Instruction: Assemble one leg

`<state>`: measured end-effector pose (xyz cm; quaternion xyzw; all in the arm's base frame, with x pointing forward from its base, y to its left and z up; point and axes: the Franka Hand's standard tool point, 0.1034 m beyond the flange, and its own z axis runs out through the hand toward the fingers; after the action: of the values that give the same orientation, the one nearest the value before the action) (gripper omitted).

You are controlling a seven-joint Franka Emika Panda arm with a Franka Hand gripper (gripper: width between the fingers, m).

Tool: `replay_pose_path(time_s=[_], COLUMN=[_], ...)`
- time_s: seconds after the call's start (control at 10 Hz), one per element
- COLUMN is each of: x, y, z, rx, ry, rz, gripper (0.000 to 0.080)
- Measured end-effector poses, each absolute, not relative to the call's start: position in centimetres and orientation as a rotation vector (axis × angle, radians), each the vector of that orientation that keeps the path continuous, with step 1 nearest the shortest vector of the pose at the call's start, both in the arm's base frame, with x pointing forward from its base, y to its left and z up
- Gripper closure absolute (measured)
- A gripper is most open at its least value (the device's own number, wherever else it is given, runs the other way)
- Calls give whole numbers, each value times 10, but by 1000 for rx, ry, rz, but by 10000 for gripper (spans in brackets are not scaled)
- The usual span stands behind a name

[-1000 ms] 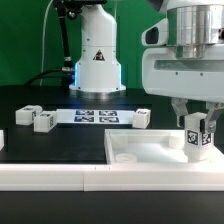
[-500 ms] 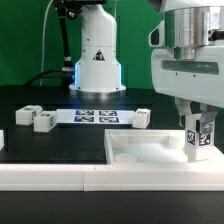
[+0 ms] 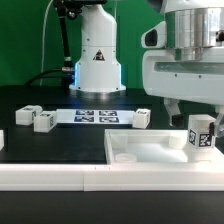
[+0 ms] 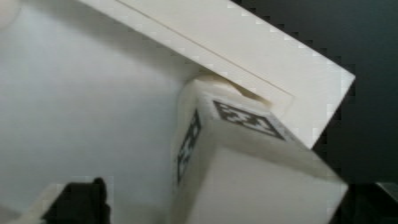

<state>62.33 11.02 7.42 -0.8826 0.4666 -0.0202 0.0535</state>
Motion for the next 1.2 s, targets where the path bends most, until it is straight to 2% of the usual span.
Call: replay_pose_path(time_s=[0.6,1.2], x=[624,627], y=[122,122], z=[76,78], rx=[-3049,-3109], ry=[562,9], rz=[-65,-89], gripper=[151,151])
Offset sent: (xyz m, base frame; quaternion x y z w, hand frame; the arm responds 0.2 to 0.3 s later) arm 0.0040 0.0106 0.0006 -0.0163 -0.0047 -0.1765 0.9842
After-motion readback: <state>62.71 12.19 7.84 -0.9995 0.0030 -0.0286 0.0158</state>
